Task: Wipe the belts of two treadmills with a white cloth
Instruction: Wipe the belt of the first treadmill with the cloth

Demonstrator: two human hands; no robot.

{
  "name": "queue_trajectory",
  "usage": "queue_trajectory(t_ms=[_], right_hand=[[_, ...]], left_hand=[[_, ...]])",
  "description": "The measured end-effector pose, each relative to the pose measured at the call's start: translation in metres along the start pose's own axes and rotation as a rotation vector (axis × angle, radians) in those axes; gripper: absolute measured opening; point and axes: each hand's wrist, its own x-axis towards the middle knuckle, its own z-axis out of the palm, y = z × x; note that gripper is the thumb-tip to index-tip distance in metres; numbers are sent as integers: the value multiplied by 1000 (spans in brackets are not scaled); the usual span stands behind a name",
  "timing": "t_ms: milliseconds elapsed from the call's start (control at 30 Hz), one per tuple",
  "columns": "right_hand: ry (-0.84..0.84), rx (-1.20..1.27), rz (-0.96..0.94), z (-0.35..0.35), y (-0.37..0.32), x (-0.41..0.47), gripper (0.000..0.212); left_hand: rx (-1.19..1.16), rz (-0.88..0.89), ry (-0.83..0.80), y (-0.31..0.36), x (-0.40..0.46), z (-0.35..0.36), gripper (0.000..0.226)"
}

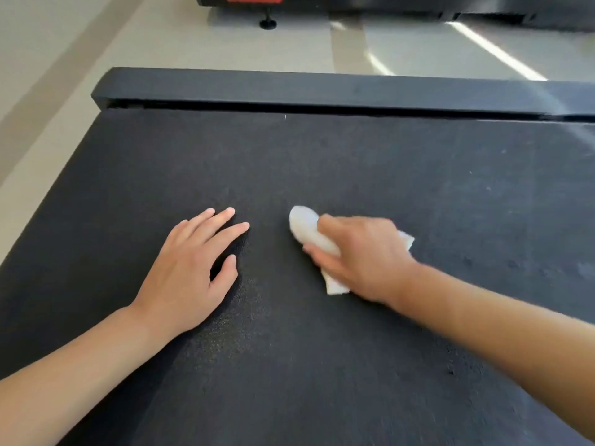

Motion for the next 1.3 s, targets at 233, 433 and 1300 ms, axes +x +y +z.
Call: queue_trajectory(t_ms=[233, 433, 1300], right_hand=[[-185, 113, -510, 4, -64, -45, 37], [92, -40, 434, -27, 87, 90, 37], [-362, 148, -723, 4, -102, -94, 23]], left_hand=[[13, 22, 24, 1, 2, 0, 55], [5, -3, 7, 4, -1, -3, 55], [-9, 13, -76, -2, -5, -10, 57]])
